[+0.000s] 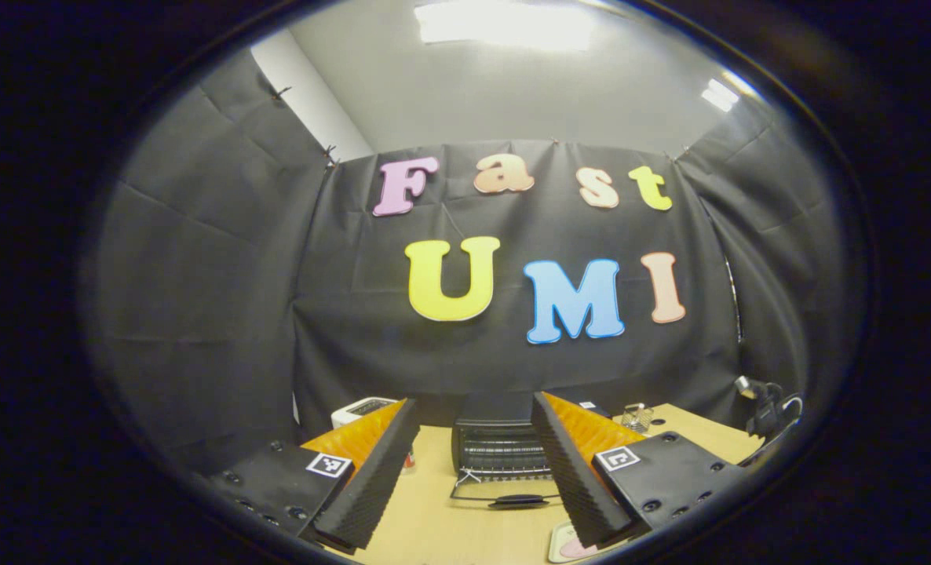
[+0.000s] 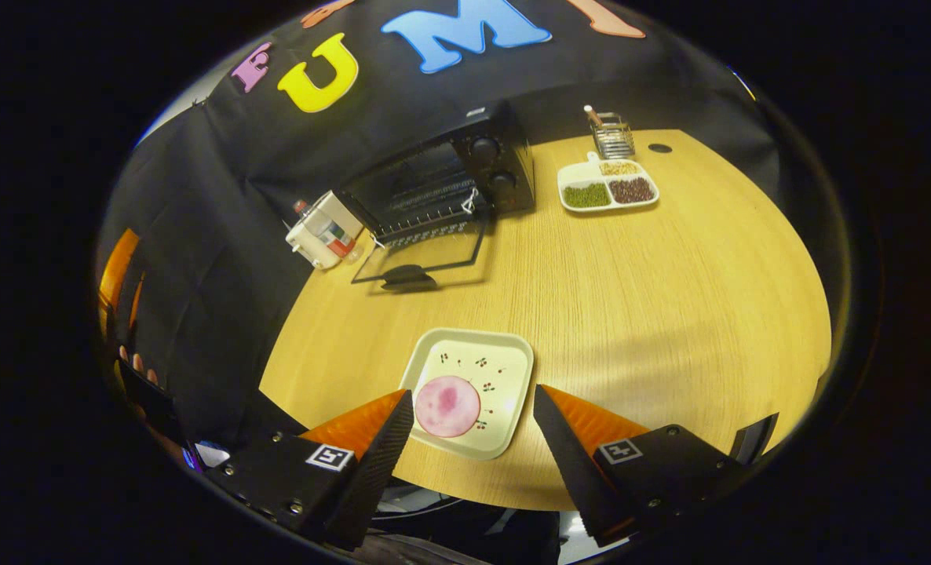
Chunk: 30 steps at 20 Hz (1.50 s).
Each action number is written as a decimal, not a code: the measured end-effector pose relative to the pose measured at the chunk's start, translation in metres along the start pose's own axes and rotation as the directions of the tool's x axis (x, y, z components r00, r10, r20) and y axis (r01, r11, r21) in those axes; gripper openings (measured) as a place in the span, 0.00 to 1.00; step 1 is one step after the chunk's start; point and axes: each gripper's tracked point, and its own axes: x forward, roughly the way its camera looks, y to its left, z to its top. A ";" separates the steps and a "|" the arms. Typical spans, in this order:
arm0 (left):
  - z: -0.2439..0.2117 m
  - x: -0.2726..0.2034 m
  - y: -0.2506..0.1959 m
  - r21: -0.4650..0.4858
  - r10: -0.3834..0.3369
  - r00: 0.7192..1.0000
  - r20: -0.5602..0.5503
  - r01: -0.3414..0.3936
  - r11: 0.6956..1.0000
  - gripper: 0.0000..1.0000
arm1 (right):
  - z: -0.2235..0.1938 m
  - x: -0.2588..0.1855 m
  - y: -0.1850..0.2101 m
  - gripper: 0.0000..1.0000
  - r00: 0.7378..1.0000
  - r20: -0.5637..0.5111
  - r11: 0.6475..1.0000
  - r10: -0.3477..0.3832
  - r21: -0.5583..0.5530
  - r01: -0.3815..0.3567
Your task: Open the electric oven with the left hand, put the food in, and close the electric oven.
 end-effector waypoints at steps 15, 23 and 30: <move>-0.011 -0.008 0.041 0.005 0.079 0.997 -0.028 -0.078 0.997 1.00 | -0.026 0.070 -0.032 0.35 0.978 -0.200 0.985 -0.066 0.144 0.096; -0.012 0.001 0.052 -0.016 0.094 0.995 -0.019 -0.095 0.995 1.00 | -0.025 0.077 -0.038 0.00 0.974 -0.207 0.980 -0.091 0.155 0.124; -0.014 0.012 0.058 -0.036 0.093 0.996 -0.005 -0.093 0.995 0.99 | -0.012 0.069 0.005 0.00 0.984 -0.176 0.964 0.036 0.265 0.012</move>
